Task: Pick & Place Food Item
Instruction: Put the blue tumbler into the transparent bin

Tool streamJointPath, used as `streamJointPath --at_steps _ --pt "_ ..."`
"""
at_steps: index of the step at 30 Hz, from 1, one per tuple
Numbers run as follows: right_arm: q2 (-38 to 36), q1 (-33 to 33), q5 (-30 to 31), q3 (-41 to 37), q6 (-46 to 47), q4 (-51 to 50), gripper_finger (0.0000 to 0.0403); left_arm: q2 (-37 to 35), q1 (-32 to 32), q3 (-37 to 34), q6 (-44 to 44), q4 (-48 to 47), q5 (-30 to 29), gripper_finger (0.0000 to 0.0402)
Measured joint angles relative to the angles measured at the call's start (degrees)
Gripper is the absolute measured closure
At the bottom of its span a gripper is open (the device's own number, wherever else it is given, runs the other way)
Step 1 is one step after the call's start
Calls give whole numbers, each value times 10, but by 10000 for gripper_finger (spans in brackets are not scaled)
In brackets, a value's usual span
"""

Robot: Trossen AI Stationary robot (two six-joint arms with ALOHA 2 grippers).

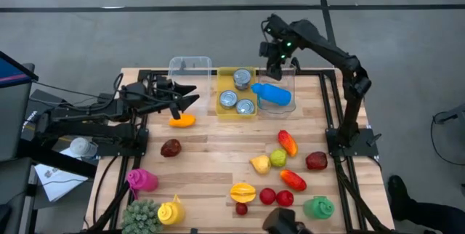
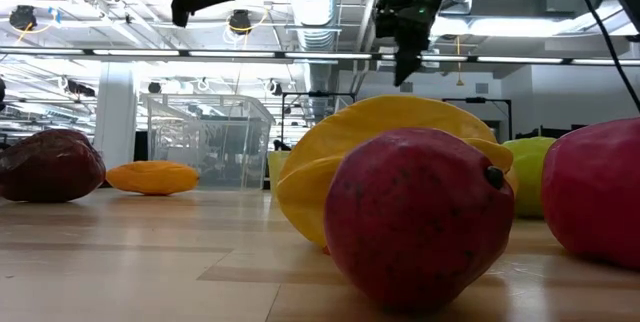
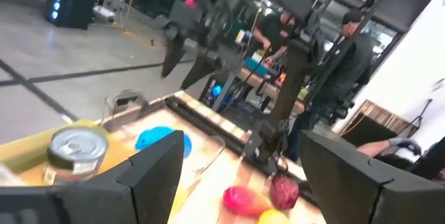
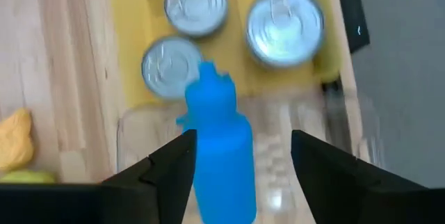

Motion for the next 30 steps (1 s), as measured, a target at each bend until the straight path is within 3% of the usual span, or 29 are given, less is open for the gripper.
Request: streamJointPath --at_steps 11,21,30 --pt "7 59 0 0 -34 77 110 1 0 0 -1 13 0 128" --pt "90 95 43 -1 3 93 106 1 0 0 -2 11 0 128" --pt "121 84 44 0 5 69 108 1 0 0 -4 11 1 128"
